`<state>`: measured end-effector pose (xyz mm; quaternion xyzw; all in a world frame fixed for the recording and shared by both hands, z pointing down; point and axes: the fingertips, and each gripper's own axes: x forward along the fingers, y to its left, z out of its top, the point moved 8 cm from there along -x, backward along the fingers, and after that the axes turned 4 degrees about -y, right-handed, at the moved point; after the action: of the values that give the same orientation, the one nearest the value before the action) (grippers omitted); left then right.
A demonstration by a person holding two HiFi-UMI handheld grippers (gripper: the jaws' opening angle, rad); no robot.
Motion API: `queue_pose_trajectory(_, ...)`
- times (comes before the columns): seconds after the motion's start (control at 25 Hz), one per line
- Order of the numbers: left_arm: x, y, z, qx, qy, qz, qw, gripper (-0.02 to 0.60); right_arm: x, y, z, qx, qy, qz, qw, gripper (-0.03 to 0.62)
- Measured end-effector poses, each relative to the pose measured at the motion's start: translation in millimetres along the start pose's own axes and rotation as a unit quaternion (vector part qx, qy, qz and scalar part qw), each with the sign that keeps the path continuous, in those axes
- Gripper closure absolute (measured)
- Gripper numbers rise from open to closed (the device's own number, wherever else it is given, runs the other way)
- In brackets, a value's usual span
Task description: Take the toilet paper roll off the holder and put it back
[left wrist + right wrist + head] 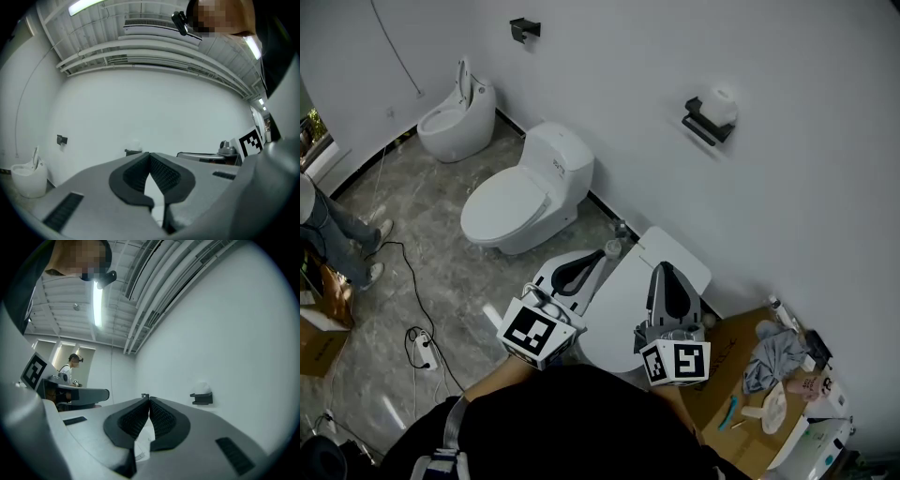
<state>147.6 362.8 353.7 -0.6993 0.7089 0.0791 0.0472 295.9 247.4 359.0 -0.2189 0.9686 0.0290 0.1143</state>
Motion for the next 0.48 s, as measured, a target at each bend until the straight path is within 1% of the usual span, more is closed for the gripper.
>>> queue_pose_trajectory(0.04,4,5,-1,0.004,-0.002,-0.003,1.0000,0.575,5,-1,-2,0.000,0.000,-0.002,1.000,0.571)
queue_pose_trajectory(0.16,16,22,-5,-0.011,0.010,-0.003,0.9999,0.575,25,-4,-9,0.001,0.001,-0.008,1.000,0.571)
queue_pose_trajectory(0.24,24,38,-6,-0.014,0.011,-0.006,0.9998,0.575,40,-4,-14,0.000,0.005,-0.011,1.000,0.571)
queue_pose_trajectory(0.36,39,67,-5,-0.005,0.006,-0.017,0.9998,0.575,69,-3,-21,0.001,0.007,-0.019,1.000,0.571)
queue_pose_trajectory(0.48,55,96,-2,-0.021,0.015,-0.024,0.9994,0.575,96,-5,-25,-0.002,0.003,-0.034,0.999,0.571)
